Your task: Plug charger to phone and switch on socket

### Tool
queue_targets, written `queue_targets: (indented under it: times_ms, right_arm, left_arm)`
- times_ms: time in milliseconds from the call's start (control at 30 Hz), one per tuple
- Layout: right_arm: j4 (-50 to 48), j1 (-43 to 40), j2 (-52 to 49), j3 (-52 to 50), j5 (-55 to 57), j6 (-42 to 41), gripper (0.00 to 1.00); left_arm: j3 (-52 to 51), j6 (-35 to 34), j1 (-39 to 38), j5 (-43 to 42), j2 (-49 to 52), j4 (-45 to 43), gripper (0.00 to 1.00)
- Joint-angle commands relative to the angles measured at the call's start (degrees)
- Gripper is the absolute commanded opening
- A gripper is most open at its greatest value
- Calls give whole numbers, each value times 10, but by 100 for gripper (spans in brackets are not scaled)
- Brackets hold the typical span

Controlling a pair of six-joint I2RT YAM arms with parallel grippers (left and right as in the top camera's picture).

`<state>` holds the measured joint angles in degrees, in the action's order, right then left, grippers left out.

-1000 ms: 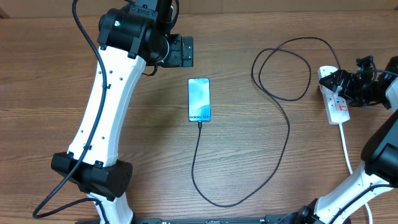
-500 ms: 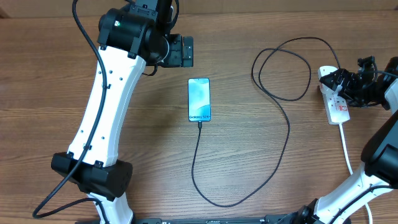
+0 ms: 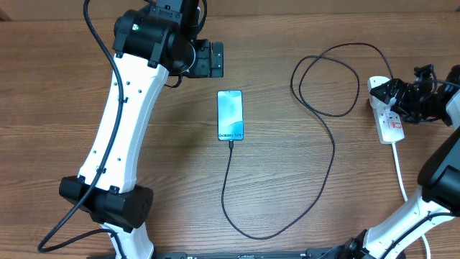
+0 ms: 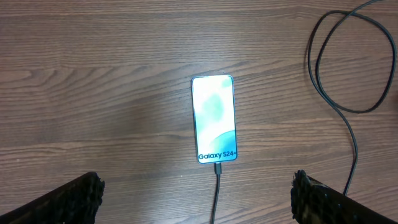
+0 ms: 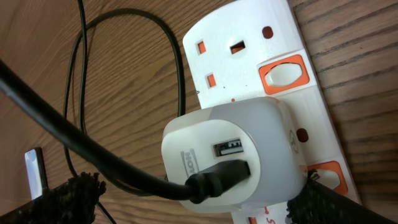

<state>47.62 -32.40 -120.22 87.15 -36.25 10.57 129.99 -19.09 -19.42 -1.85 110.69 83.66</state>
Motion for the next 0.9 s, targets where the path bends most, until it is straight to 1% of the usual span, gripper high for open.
queue_targets:
  times_ms: [0, 467, 867]
  right_arm:
    - [13, -2, -33, 6, -2, -5, 100]
    - [72, -17, -33, 68, 58, -3, 100]
    - [71, -11, -33, 74, 44, 4, 100]
  left_arm:
    - [0, 9, 3, 6, 3, 1, 100]
    - [0, 9, 3, 6, 3, 1, 100]
    - [0, 9, 3, 5, 3, 1, 100]
